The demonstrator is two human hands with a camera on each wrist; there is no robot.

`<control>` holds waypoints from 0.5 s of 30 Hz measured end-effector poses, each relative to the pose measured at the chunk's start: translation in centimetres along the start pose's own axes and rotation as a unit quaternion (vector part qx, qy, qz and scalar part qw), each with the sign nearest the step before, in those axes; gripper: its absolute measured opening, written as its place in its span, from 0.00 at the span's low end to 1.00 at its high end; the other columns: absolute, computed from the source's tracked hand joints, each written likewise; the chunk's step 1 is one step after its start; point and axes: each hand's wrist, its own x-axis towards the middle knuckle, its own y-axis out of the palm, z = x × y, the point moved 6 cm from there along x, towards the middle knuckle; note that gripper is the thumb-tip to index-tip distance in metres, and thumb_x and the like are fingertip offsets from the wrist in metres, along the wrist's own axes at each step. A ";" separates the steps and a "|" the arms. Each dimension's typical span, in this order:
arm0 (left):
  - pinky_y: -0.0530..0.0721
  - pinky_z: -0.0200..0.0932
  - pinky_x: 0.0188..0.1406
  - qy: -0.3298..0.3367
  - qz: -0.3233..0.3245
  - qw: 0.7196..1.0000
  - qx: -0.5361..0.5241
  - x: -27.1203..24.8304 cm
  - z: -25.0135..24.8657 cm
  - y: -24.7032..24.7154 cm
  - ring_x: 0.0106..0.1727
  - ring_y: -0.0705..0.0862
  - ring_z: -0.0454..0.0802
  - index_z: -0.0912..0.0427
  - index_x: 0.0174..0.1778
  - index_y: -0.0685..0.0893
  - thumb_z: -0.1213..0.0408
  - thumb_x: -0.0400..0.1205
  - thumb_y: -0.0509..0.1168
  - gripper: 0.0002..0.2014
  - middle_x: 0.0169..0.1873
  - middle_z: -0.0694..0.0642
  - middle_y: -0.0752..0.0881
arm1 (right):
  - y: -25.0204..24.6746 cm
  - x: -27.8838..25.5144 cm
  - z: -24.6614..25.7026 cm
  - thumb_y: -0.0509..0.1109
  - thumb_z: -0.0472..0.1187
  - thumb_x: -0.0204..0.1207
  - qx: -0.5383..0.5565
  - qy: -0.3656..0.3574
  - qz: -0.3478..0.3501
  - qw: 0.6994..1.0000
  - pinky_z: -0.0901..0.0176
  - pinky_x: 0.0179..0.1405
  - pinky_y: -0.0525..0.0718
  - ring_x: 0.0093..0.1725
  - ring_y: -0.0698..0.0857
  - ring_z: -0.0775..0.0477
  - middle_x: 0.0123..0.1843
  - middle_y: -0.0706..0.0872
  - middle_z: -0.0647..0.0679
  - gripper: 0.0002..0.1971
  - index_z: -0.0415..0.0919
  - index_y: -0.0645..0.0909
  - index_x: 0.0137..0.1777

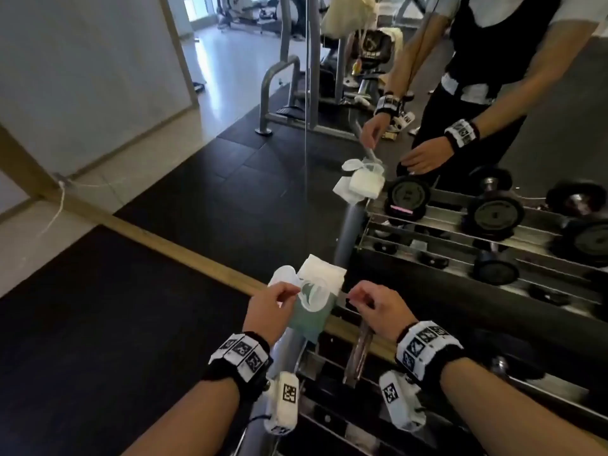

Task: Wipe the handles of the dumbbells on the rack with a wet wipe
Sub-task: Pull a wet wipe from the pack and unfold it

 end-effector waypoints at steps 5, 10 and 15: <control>0.83 0.48 0.59 -0.038 -0.002 0.998 0.048 0.7 1.4 2.5 0.56 0.84 0.47 0.47 0.55 0.88 0.55 0.78 0.75 0.11 0.49 0.45 0.87 | 3.1 2.9 -0.9 0.63 0.48 0.81 -0.263 0.000 0.008 0.965 0.47 0.75 0.56 0.79 0.66 0.52 0.75 0.76 0.58 0.22 0.59 0.71 0.75; 0.71 0.50 0.58 -0.078 -0.030 0.990 0.114 1.2 2.2 4.0 0.57 0.72 0.45 0.33 0.53 0.87 0.41 0.76 0.72 0.11 0.51 0.41 0.78 | 4.8 4.9 -2.7 0.61 0.49 0.81 -0.309 0.029 0.075 0.948 0.35 0.81 0.42 0.84 0.60 0.51 0.82 0.69 0.61 0.27 0.61 0.65 0.80; 0.60 0.46 0.54 -0.080 -0.056 0.990 0.098 1.3 2.6 4.4 0.53 0.64 0.40 0.27 0.41 0.83 0.41 0.76 0.72 0.03 0.48 0.39 0.76 | 4.0 5.6 -2.0 0.65 0.49 0.80 -0.289 -0.010 0.033 0.957 0.42 0.75 0.50 0.76 0.70 0.51 0.73 0.78 0.60 0.21 0.65 0.73 0.72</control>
